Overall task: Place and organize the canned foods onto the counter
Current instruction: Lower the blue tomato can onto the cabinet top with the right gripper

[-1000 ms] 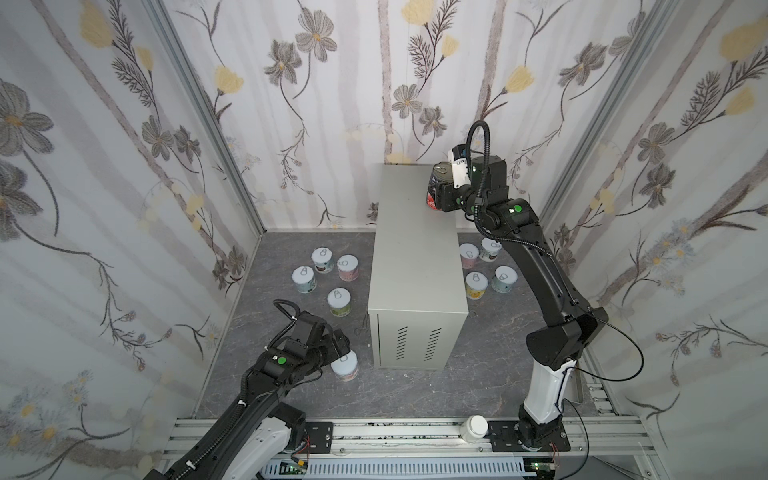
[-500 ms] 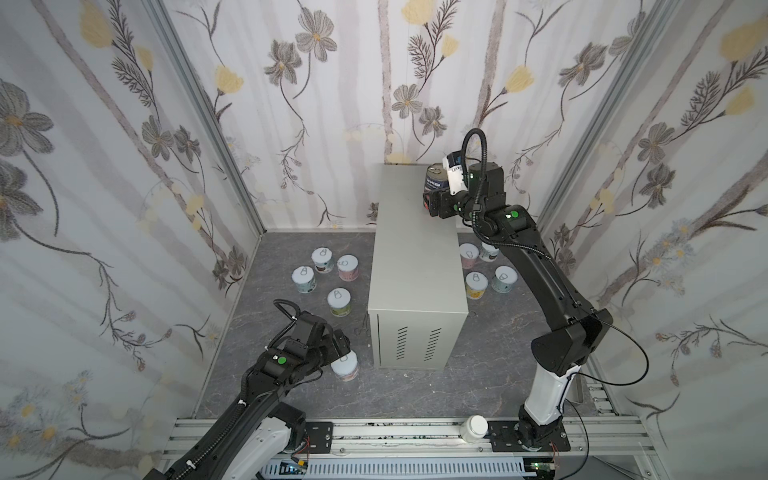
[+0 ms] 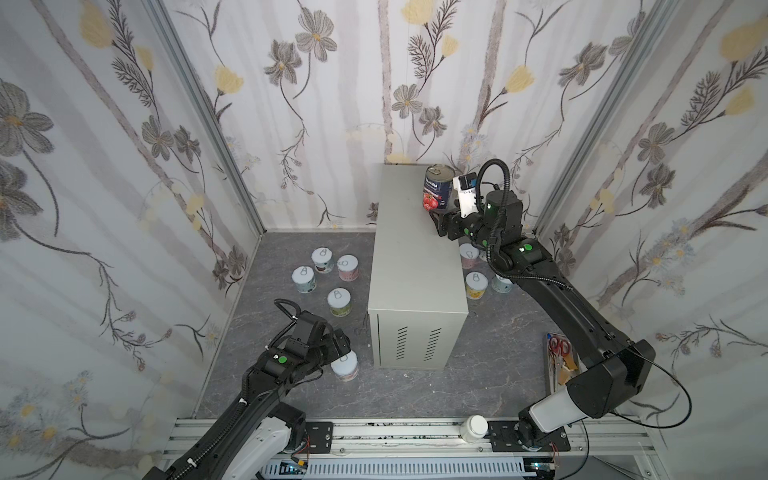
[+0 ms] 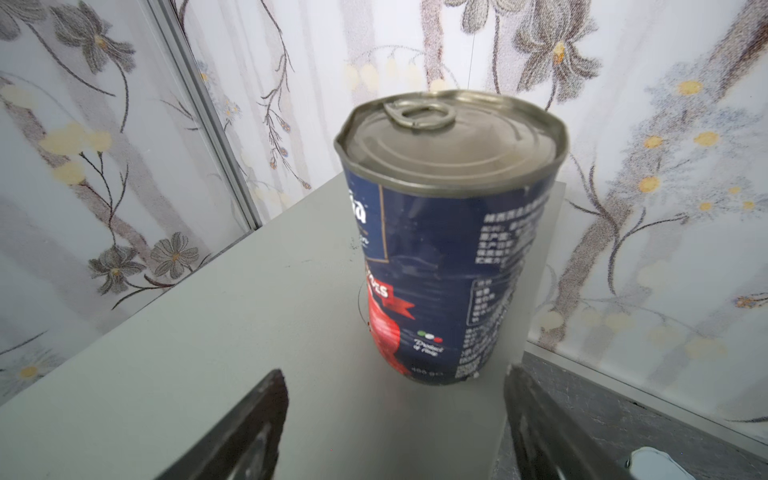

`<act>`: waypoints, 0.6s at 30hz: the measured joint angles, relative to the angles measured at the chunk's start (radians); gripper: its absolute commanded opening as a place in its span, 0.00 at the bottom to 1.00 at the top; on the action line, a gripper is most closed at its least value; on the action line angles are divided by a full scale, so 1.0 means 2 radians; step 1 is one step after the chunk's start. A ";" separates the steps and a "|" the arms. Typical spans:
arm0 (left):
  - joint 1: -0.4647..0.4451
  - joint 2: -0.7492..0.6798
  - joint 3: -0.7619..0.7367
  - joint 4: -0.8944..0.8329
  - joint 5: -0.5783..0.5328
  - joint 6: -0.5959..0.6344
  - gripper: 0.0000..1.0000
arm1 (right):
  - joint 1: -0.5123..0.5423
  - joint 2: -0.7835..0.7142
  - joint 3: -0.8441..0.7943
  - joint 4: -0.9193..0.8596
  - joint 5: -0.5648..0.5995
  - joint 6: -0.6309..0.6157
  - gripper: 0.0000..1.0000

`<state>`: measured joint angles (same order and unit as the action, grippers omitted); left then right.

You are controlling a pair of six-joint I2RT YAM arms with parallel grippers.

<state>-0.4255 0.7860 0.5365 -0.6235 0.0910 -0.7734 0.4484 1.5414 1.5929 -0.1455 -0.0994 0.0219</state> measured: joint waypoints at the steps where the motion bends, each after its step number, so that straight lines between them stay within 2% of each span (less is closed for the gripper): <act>1: 0.000 0.000 0.000 0.000 0.000 0.000 1.00 | 0.000 -0.001 -0.007 0.008 0.000 0.000 0.80; 10: 0.000 0.000 -0.001 0.003 0.004 0.003 1.00 | 0.000 0.007 -0.024 0.063 0.009 0.001 0.77; 18: 0.000 0.003 -0.001 0.005 0.005 0.003 1.00 | -0.001 0.058 0.002 0.085 0.016 -0.002 0.73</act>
<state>-0.4255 0.7921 0.5346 -0.6136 0.1009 -0.7666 0.4473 1.6581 1.5963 0.0238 -0.0666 0.0189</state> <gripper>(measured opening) 0.998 0.742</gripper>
